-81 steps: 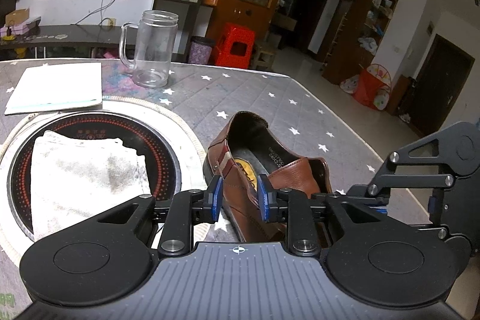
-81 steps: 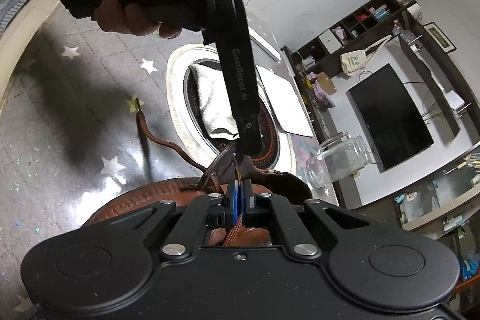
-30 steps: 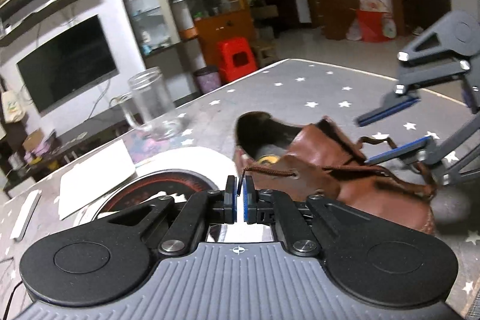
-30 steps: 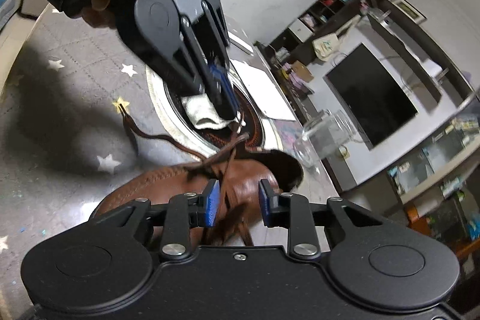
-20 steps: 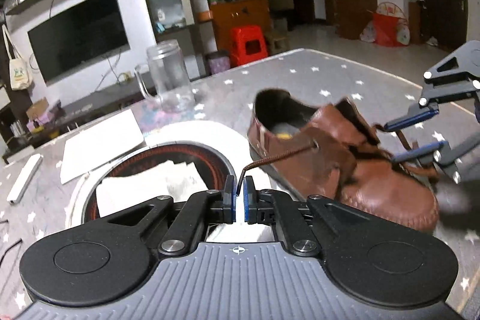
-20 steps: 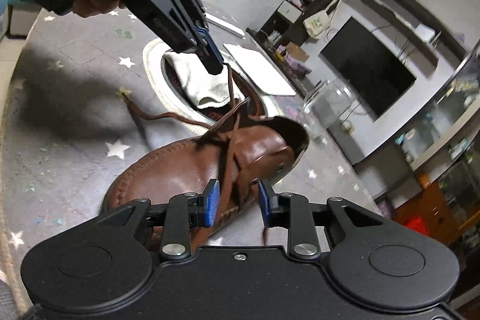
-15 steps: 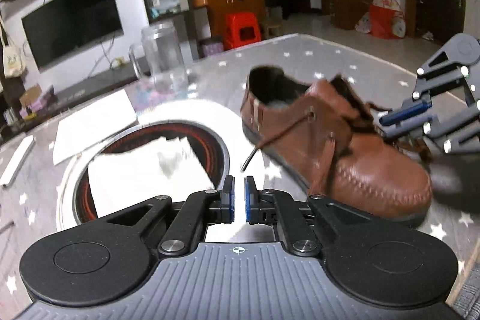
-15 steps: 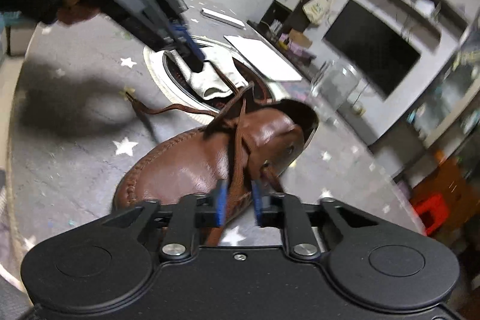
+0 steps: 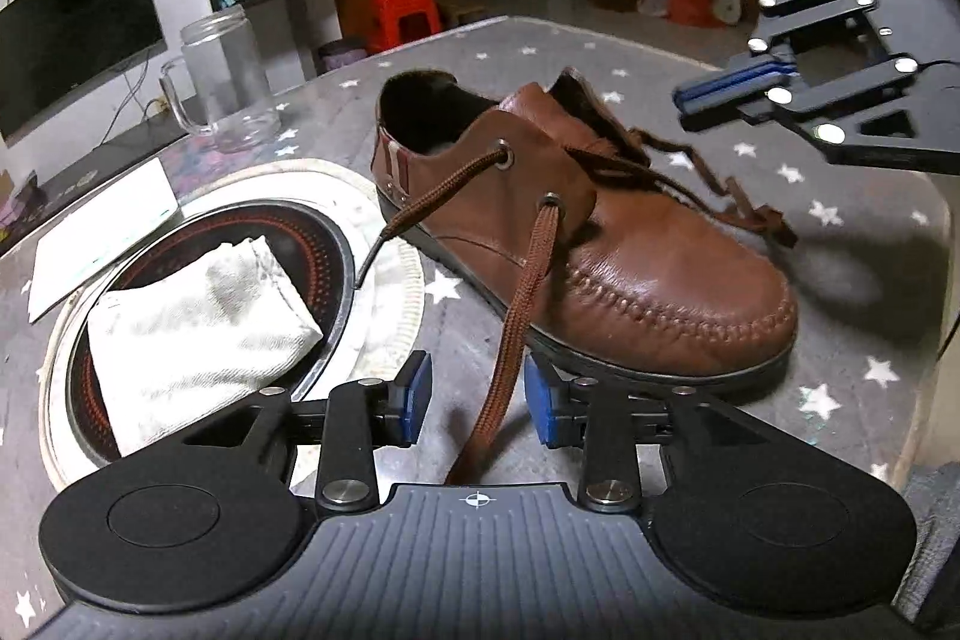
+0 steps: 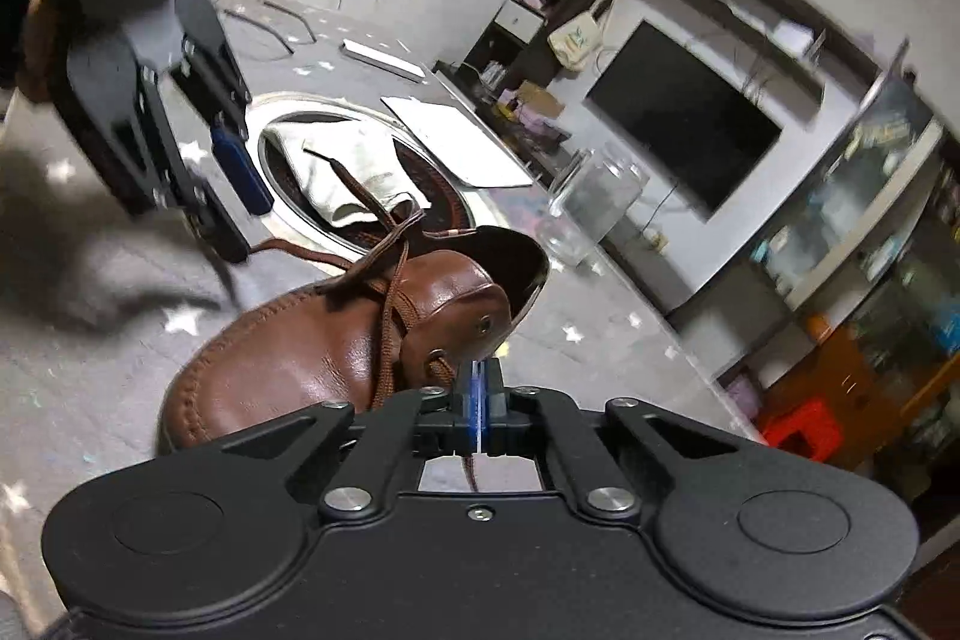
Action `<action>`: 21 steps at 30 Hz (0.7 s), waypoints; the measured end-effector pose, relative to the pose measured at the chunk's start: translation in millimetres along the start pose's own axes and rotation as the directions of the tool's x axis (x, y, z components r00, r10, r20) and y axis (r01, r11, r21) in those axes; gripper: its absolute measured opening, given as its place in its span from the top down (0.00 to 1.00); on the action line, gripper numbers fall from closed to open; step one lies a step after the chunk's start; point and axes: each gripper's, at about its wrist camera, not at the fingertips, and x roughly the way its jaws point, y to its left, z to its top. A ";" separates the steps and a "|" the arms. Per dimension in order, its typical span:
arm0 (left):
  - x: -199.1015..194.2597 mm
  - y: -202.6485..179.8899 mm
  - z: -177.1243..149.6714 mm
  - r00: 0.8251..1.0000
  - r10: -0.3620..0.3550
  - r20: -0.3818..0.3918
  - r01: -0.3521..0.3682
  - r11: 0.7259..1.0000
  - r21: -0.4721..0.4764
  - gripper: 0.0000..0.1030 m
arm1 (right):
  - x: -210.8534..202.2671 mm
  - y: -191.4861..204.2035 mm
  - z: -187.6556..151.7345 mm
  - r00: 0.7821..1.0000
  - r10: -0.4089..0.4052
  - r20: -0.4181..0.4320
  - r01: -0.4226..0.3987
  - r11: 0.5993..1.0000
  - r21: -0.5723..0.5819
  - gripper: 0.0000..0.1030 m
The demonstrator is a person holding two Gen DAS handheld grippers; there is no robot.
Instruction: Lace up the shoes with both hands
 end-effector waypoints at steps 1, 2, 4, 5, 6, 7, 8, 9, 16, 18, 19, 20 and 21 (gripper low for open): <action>3.2 0.4 -0.3 1.000 -0.005 -0.006 0.005 1.000 0.005 0.68 | 0.5 0.5 -0.7 1.000 0.028 -0.002 -0.028 1.000 0.011 0.97; 5.6 0.2 -0.6 1.000 -0.008 -0.013 0.008 1.000 0.009 0.72 | 2.0 2.1 -1.9 0.999 0.042 -0.005 -0.042 0.999 0.016 0.90; 8.5 -1.2 -1.4 1.000 -0.011 -0.022 0.011 1.000 0.016 0.87 | 6.0 6.2 -4.6 0.998 0.059 -0.014 -0.058 0.998 0.024 0.73; 8.8 -2.0 -2.2 1.000 -0.013 -0.021 0.013 1.000 0.015 0.88 | 7.9 8.3 -5.9 0.998 0.067 -0.018 -0.066 0.997 0.028 0.70; 8.8 -2.5 -2.9 1.000 -0.016 -0.020 0.016 1.000 0.013 0.91 | 10.4 8.6 -7.1 0.997 0.074 -0.023 -0.073 0.997 0.037 0.70; 8.0 -2.6 -3.5 1.000 -0.019 -0.015 0.019 1.000 0.009 0.92 | 13.2 8.1 -8.2 0.996 0.080 -0.027 -0.078 0.996 0.048 0.70; 7.0 -2.6 -3.7 1.000 -0.021 -0.010 0.021 1.000 0.005 0.92 | 14.6 6.9 -8.7 0.996 0.087 -0.029 -0.085 0.994 0.064 0.70; 5.4 -2.5 -3.2 1.000 -0.019 -0.003 0.019 1.000 -0.003 0.92 | 15.4 5.4 -8.8 0.995 0.095 -0.030 -0.092 0.992 0.082 0.70; -9.1 -4.5 6.2 0.998 -0.049 0.038 0.050 0.999 -0.020 0.92 | 12.6 -0.6 -6.6 0.991 0.134 -0.031 -0.129 0.984 0.123 0.98; -13.8 -5.7 9.5 0.997 -0.068 0.048 0.070 0.997 -0.033 0.92 | 7.2 2.1 -3.4 0.996 0.088 -0.022 -0.086 0.993 0.075 0.99; -16.3 -5.9 11.5 0.995 -0.084 0.056 0.087 0.995 -0.044 0.92 | 4.6 2.3 -2.6 0.998 0.067 -0.016 -0.066 0.996 0.059 0.99; -18.9 -5.1 13.9 0.991 -0.113 0.068 0.117 0.991 -0.063 0.92 | 2.1 2.5 -1.8 0.999 0.047 -0.010 -0.046 0.998 0.043 0.99; -21.6 -4.7 16.8 0.988 -0.134 0.082 0.141 0.987 -0.079 0.92 | 0.8 2.1 -1.4 1.000 0.011 -0.006 -0.011 1.000 0.019 0.99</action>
